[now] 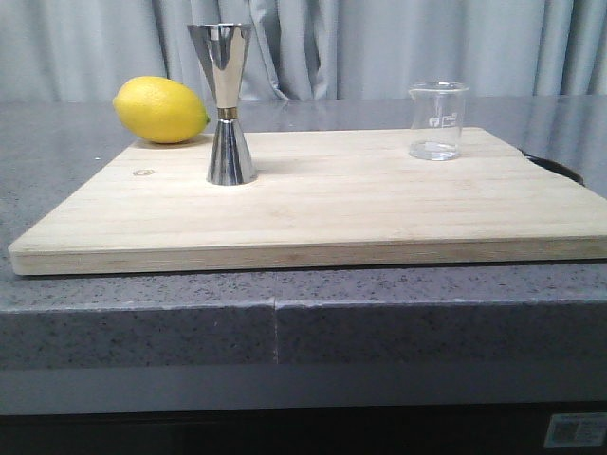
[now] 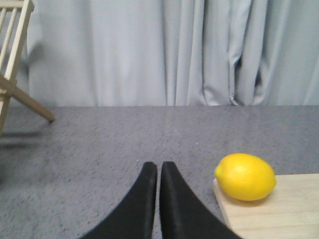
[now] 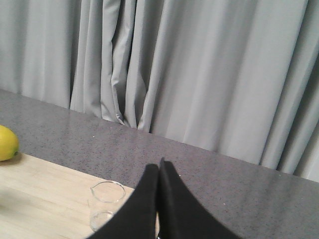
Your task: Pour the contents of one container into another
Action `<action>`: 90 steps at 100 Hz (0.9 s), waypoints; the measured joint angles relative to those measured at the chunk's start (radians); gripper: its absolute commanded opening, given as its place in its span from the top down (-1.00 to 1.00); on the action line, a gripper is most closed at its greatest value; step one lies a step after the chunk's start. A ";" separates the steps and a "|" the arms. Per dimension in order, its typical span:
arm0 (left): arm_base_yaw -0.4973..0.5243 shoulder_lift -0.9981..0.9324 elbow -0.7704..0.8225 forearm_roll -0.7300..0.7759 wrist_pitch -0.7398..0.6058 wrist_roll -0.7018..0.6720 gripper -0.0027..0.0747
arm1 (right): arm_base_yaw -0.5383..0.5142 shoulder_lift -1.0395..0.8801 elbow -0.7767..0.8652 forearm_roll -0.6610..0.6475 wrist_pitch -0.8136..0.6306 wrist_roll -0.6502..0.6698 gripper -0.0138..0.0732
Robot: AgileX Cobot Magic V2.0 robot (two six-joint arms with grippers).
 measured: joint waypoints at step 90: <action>0.122 -0.104 0.288 1.202 -0.239 -1.109 0.98 | 0.000 0.000 0.000 0.000 0.000 0.000 0.84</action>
